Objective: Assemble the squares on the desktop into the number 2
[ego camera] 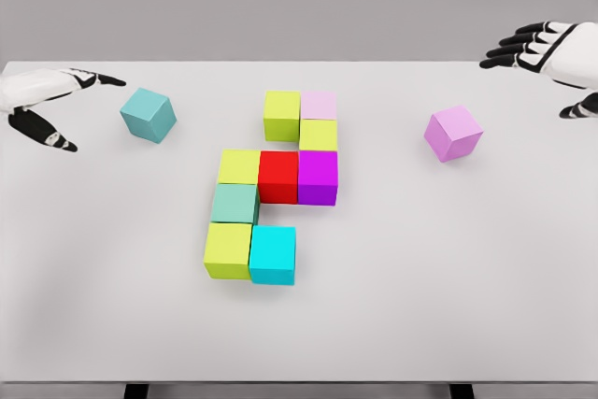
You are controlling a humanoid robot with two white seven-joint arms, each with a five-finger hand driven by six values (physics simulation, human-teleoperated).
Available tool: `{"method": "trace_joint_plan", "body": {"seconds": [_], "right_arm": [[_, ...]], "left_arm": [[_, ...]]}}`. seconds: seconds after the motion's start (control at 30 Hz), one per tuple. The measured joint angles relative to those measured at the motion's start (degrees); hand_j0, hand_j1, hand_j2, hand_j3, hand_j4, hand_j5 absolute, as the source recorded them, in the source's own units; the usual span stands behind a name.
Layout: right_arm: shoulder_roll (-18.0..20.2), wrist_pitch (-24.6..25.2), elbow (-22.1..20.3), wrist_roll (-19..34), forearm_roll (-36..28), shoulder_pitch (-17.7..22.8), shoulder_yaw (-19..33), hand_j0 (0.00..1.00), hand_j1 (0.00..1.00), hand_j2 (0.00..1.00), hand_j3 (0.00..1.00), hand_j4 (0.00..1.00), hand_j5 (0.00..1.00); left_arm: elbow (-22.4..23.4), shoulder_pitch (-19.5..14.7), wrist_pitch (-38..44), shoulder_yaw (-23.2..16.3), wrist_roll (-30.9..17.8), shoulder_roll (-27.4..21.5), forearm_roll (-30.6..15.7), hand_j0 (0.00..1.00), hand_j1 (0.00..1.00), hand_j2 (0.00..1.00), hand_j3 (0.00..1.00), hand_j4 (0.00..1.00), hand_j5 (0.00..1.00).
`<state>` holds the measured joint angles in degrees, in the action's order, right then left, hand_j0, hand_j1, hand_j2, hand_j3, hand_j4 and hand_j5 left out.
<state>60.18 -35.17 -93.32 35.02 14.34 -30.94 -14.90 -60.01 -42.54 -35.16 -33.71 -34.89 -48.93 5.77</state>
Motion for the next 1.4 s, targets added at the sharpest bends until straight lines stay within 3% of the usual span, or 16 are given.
{"method": "trace_joint_plan", "body": {"seconds": [0.13, 0.23, 0.3, 0.47, 0.6, 0.73, 0.93, 1.4], "right_arm": [[0.0, 0.0, 0.0, 0.0, -0.4, -1.7, -1.5, 1.00, 1.00, 1.00, 1.00, 1.00, 1.00], [-0.1, 0.0, 0.0, 0.0, -0.6, -2.7, -5.9, 1.00, 1.00, 1.00, 1.00, 1.00, 1.00], [-0.3, 0.0, 0.0, 0.0, -1.0, -2.7, -8.4, 1.00, 1.00, 1.00, 1.00, 1.00, 1.00], [-0.8, 0.3, 0.4, 0.0, -1.9, -3.3, -11.6, 1.00, 1.00, 1.00, 1.00, 1.00, 1.00], [-2.4, 7.4, 0.9, 0.0, -2.1, -5.2, -13.1, 1.00, 1.00, 1.00, 1.00, 1.00, 1.00], [-4.9, 11.5, 4.5, 0.0, -2.1, -9.8, -16.0, 1.00, 1.00, 1.00, 1.00, 1.00, 1.00], [-7.9, 12.5, 9.4, 0.0, -1.6, -11.3, -21.3, 1.00, 1.00, 1.00, 1.00, 1.00, 1.00], [-13.1, 12.8, 16.1, 0.0, -0.8, -15.9, -28.0, 1.00, 1.00, 1.00, 1.00, 1.00, 1.00]], "left_arm": [[0.5, -3.3, 0.1, -1.0, -0.1, 1.1, 0.2, 1.00, 1.00, 1.00, 1.00, 1.00, 1.00], [4.5, -5.2, 0.0, -3.4, -0.1, 4.4, 0.4, 1.00, 1.00, 1.00, 1.00, 1.00, 1.00], [6.4, -6.9, 0.0, -4.3, -0.1, 6.6, 2.2, 1.00, 1.00, 1.00, 1.00, 1.00, 1.00], [8.2, -7.7, 0.0, -5.0, -0.1, 9.8, 6.7, 1.00, 1.00, 1.00, 1.00, 1.00, 1.00], [8.6, -7.9, 0.0, -5.2, -0.1, 11.8, 9.3, 1.00, 1.00, 1.00, 1.00, 1.00, 1.00], [8.9, -8.2, 0.0, -5.1, -0.1, 12.8, 10.1, 1.00, 1.00, 1.00, 1.00, 1.00, 1.00], [11.3, -8.7, 0.0, -4.7, -0.1, 13.6, 10.8, 1.00, 1.00, 1.00, 1.00, 1.00, 1.00], [15.4, -9.8, 0.0, -2.2, -0.1, 18.0, 21.5, 0.95, 0.95, 0.95, 0.95, 0.95, 0.95]]}}
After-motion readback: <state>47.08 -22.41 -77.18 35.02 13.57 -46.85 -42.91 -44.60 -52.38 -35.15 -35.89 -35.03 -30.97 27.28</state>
